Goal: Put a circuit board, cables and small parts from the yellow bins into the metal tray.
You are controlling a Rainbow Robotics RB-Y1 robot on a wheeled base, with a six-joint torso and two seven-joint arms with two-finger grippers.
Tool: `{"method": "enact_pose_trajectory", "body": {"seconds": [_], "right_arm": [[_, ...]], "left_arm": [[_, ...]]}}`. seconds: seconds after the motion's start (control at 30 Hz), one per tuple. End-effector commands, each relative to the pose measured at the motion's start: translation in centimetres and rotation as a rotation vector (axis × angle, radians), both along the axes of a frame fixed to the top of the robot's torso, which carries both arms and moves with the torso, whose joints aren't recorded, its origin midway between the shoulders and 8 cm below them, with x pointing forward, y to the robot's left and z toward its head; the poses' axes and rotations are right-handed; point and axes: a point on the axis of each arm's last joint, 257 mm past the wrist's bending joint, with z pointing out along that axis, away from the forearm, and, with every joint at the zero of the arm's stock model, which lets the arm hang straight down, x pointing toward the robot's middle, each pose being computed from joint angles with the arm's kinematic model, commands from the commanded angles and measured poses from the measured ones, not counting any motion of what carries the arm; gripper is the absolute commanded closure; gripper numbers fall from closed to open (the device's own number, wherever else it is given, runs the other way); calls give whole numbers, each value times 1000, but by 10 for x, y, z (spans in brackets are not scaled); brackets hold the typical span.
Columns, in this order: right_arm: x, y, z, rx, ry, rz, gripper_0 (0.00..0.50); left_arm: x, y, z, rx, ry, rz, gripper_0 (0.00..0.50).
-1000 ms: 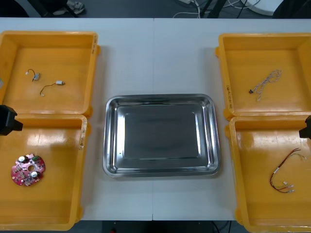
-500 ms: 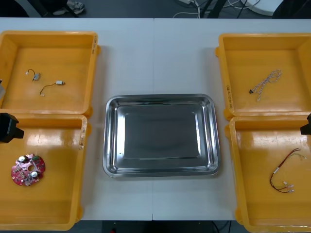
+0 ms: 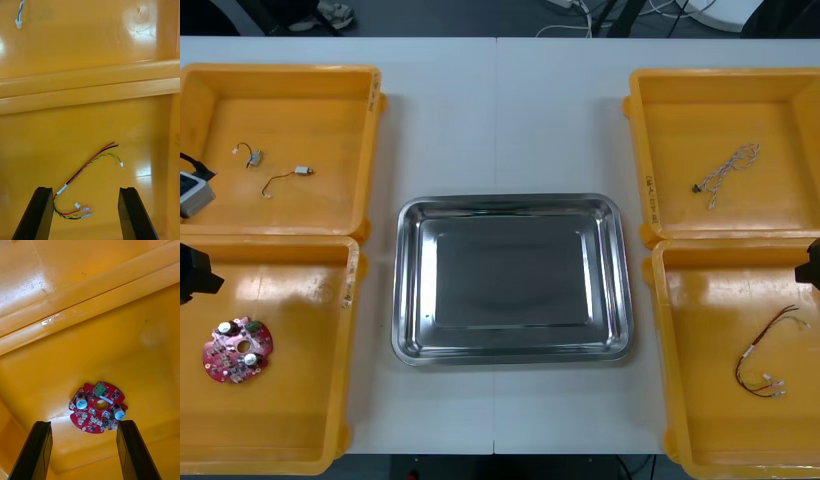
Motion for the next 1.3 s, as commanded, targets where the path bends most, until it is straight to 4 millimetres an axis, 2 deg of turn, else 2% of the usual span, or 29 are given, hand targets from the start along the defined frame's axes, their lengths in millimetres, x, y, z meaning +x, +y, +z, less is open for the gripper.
{"method": "enact_pose_trajectory", "body": {"seconds": [0.03,0.3,0.57,0.83,1.1,1.3], "right_arm": [[-6,-4,-8,48,-22,-85,0],[-16,12,-28,169,4,-205,0],[-26,11,-53,195,6,-264,0],[-36,17,-71,227,29,-308,0],[-36,30,-80,279,27,-350,0],[-35,36,-84,307,26,-382,0]], "left_arm": [[-5,19,8,93,18,-40,0],[1,20,10,169,6,-174,0],[5,12,13,184,-17,-294,0],[2,12,3,194,-44,-406,0],[-4,18,-8,226,-47,-489,0],[-4,10,-20,228,-46,-530,0]]}}
